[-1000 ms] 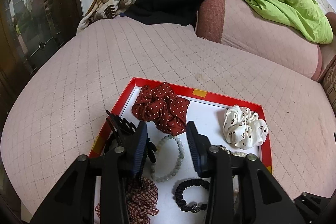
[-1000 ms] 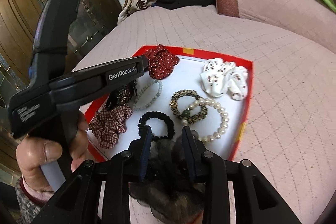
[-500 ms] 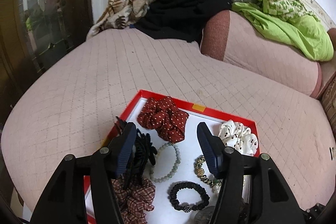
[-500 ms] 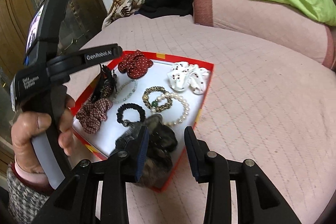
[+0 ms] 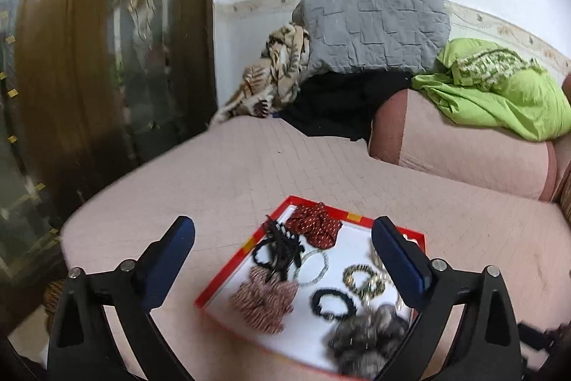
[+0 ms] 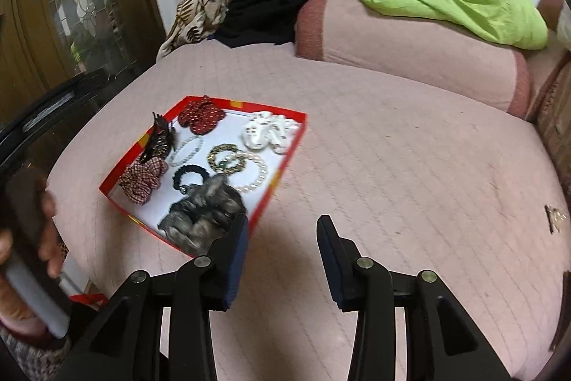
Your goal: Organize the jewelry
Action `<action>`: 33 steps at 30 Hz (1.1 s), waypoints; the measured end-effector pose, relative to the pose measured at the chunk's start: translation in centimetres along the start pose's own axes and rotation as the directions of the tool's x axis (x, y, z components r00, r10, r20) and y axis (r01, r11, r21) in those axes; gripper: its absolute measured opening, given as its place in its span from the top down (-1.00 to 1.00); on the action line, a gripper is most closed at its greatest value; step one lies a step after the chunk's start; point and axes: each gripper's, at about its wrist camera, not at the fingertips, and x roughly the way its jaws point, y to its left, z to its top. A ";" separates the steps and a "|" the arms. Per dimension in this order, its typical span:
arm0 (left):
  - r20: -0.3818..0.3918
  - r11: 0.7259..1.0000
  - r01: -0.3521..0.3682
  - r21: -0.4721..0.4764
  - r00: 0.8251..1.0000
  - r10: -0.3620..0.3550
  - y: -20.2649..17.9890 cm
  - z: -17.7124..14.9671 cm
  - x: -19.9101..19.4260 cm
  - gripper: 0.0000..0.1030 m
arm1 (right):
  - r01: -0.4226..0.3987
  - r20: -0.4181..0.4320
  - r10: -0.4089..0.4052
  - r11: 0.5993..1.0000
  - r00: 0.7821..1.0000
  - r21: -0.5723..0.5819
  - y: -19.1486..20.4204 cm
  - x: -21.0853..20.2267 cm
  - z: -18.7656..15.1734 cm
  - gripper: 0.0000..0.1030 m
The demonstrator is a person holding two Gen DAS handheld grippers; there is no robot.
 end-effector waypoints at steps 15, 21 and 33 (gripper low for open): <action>-0.134 0.992 0.120 -0.040 0.983 -0.124 -5.3 -3.6 -9.2 -0.97 | 0.073 0.098 -0.072 0.997 0.993 0.000 -3.8 -6.1 -3.7 -0.10; -0.179 0.996 0.091 -0.024 0.979 -0.094 -7.0 -4.6 -10.5 -0.97 | 0.103 0.142 -0.100 0.995 0.985 -0.014 -4.2 -7.8 -4.4 -0.14; -0.229 1.000 0.025 -0.018 0.973 -0.029 -7.2 -5.2 -10.1 -0.97 | 0.142 0.123 -0.142 0.990 0.982 0.003 -4.8 -7.6 -5.3 -0.24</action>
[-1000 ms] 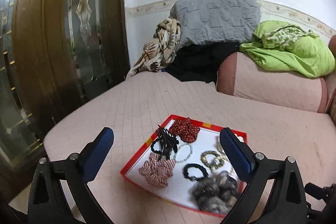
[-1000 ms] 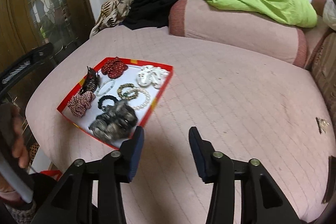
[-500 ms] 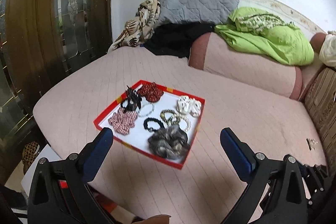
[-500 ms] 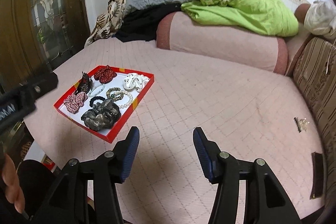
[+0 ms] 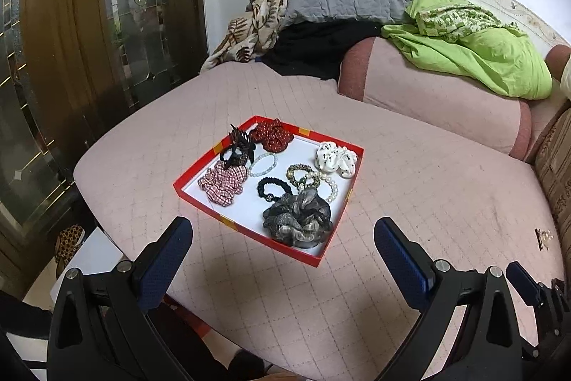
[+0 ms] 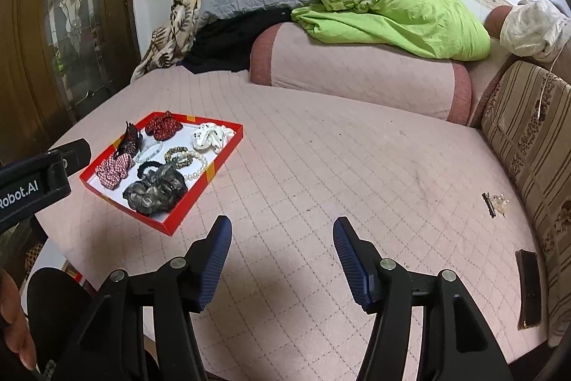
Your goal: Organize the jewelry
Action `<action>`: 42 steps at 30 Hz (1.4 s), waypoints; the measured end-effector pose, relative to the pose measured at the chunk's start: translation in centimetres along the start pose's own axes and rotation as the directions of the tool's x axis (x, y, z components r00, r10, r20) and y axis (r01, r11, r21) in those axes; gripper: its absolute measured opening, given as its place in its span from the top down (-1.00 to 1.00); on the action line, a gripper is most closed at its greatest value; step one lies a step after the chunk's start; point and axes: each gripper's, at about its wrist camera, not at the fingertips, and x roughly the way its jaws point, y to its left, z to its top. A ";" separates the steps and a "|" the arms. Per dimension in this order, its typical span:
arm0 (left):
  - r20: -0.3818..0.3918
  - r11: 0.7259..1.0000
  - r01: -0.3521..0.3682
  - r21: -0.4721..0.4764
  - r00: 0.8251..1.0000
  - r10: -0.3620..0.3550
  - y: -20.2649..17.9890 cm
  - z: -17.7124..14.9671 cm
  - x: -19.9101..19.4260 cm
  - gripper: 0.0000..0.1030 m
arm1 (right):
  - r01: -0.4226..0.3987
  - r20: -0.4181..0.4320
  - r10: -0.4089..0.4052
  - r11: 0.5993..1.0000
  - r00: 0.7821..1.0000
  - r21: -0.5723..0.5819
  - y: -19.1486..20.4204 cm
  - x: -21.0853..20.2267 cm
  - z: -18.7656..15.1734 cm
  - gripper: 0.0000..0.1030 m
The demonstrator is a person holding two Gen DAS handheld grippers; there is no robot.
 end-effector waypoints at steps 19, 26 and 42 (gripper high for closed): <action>-0.083 0.995 0.086 0.053 0.993 -0.082 -0.9 -1.3 2.9 -0.97 | 0.035 -0.070 -0.036 0.999 0.997 -0.019 1.0 2.6 -0.5 -0.33; -0.106 0.993 0.110 0.047 0.989 -0.104 -0.8 -1.6 3.5 -0.97 | 0.035 -0.079 -0.037 0.999 0.996 -0.024 1.2 3.0 -0.6 -0.33; -0.149 0.989 0.121 0.086 0.983 -0.107 -1.9 -2.0 3.7 -0.97 | 0.035 -0.073 -0.034 0.999 0.997 0.010 0.2 3.6 -0.5 -0.40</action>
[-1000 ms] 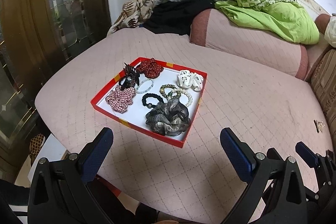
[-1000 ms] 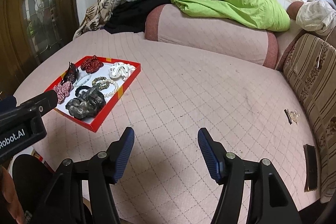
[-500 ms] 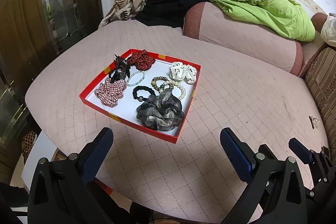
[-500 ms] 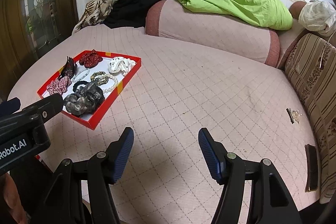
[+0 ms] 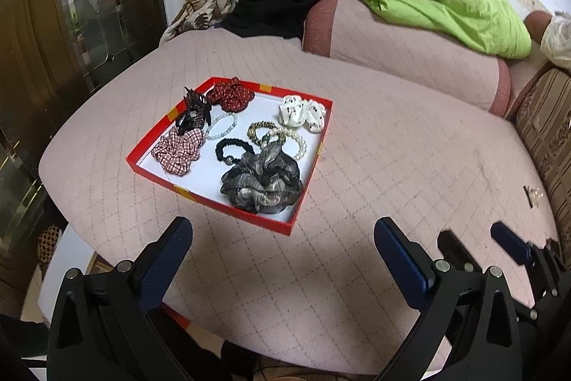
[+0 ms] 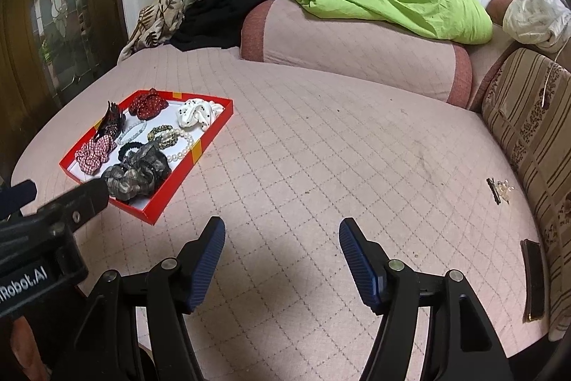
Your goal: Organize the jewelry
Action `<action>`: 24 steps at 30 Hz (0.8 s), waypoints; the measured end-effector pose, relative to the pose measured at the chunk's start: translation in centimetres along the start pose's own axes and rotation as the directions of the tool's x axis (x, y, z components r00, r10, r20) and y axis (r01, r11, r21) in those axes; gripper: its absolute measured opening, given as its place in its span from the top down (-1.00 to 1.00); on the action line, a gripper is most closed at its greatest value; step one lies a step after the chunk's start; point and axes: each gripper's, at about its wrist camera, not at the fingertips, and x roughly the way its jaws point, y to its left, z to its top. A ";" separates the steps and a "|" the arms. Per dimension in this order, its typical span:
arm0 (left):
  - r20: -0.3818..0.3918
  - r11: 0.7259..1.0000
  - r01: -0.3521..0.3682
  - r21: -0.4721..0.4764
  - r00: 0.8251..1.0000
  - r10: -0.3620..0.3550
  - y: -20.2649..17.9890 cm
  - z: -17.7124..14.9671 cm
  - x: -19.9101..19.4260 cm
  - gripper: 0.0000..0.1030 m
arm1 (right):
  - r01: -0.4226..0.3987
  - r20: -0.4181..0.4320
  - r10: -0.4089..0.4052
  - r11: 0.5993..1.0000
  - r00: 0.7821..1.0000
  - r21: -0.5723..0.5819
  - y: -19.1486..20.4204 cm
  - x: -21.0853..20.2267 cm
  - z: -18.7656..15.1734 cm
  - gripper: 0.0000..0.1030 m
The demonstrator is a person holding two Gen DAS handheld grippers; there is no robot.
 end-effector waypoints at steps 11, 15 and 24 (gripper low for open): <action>0.026 0.997 -0.068 0.028 0.997 0.068 -1.6 -0.3 -2.1 -0.97 | -0.008 0.007 0.008 1.000 1.000 0.016 -1.4 0.3 -0.1 -0.42; 0.075 0.996 -0.062 0.064 0.996 0.057 -3.3 -0.8 -3.4 -0.97 | 0.055 0.009 -0.055 0.997 0.998 0.046 -3.7 -0.4 -0.7 -0.44; 0.054 0.992 0.001 0.125 0.999 -0.008 -4.7 -1.7 -3.2 -0.97 | 0.106 -0.014 -0.105 0.993 0.994 0.055 -4.9 -0.8 -1.6 -0.46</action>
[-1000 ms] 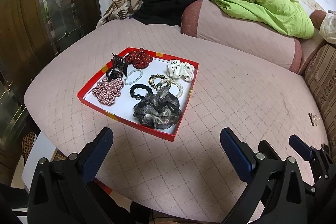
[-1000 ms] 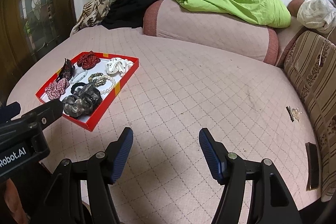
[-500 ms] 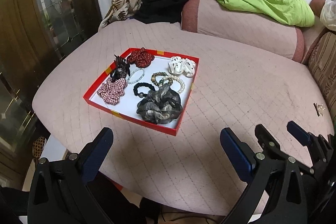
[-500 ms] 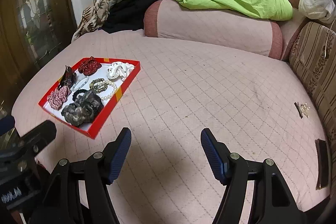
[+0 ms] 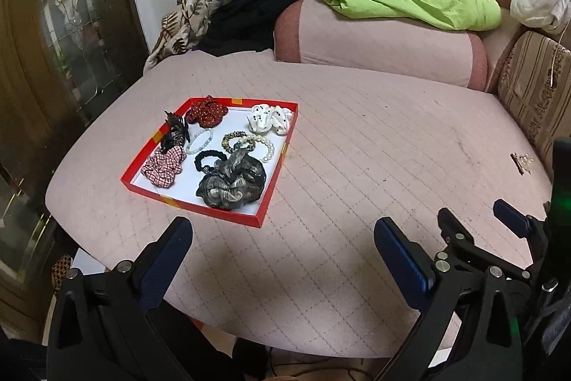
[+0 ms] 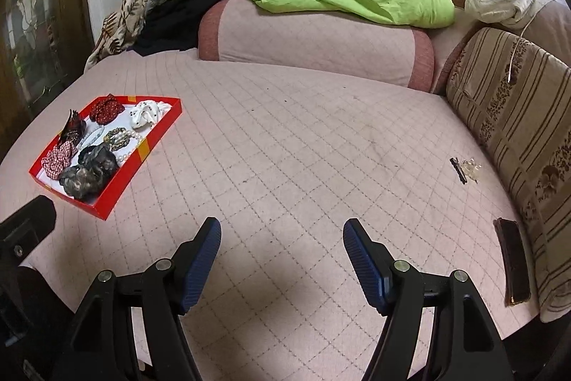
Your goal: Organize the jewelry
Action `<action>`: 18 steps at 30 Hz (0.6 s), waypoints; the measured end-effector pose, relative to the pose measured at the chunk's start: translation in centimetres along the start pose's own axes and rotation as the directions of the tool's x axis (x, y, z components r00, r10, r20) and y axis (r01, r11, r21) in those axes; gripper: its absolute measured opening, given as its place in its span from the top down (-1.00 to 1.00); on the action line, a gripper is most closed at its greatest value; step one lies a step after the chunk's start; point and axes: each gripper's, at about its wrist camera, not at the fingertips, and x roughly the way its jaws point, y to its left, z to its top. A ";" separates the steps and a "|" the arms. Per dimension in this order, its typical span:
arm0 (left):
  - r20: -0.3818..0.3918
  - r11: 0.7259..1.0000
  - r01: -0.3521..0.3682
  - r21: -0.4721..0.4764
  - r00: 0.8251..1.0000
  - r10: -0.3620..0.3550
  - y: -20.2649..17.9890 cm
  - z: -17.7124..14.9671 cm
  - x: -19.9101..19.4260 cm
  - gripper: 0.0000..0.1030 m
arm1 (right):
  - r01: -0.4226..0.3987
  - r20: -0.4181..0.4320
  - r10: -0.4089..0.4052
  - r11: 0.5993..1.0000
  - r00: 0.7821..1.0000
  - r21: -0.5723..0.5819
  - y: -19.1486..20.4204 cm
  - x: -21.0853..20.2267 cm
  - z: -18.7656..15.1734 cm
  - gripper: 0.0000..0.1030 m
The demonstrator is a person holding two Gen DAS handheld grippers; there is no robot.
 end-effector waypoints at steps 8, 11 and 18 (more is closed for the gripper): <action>-0.016 0.997 0.014 -0.071 1.000 -0.016 2.2 -0.4 0.8 -0.97 | 0.024 0.020 -0.022 0.996 1.000 -0.085 2.7 -0.6 -0.2 -0.46; -0.024 0.996 0.015 -0.085 1.000 -0.017 2.9 -0.5 1.2 -0.97 | 0.033 0.037 -0.030 0.996 0.999 -0.089 3.1 -1.0 -0.2 -0.46; -0.037 0.993 0.025 -0.115 0.999 -0.029 3.9 -0.7 1.7 -0.97 | 0.047 0.020 -0.045 0.992 0.999 -0.116 4.0 -0.7 -0.4 -0.47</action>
